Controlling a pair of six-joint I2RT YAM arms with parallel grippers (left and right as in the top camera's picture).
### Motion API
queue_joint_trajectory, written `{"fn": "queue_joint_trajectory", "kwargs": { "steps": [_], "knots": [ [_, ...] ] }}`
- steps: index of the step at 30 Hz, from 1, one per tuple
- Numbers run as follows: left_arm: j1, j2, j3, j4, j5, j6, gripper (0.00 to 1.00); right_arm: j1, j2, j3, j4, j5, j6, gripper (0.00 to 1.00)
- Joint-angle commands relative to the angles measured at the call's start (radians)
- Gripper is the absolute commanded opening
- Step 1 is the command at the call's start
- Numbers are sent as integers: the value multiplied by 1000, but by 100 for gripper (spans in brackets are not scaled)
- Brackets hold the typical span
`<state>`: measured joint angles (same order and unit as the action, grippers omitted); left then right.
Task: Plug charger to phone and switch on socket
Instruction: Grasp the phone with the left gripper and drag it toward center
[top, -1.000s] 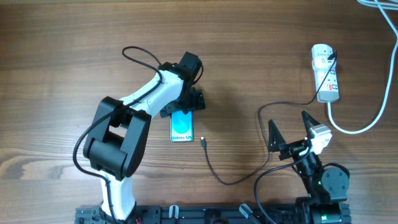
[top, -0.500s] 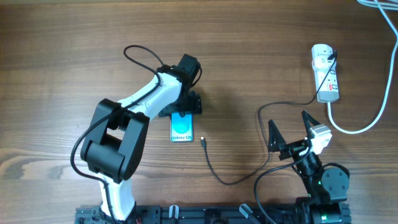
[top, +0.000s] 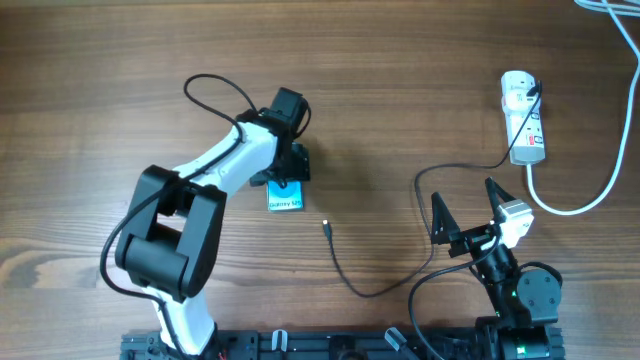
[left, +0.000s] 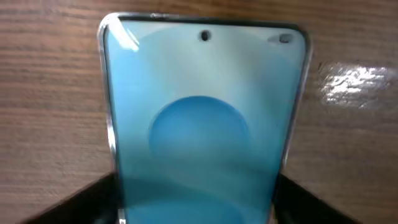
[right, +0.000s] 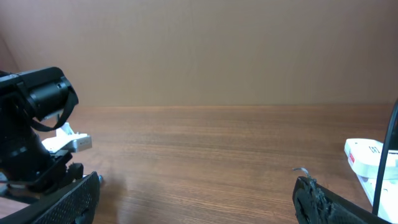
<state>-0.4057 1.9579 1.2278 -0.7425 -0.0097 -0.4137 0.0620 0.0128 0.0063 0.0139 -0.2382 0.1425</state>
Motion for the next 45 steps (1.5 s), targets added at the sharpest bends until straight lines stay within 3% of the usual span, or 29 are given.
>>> {"fn": "queue_joint_trajectory", "kwargs": {
  "steps": [1,5,45],
  "knots": [
    [26,108,-61,-26,58,18,91,-3,-8,-1,3,6,16,100],
    [26,108,-61,-43,58,18,100,-3,-8,-1,3,6,16,100],
    [26,108,-61,-8,57,48,100,-3,-8,-1,3,6,16,100]
  ]
}}
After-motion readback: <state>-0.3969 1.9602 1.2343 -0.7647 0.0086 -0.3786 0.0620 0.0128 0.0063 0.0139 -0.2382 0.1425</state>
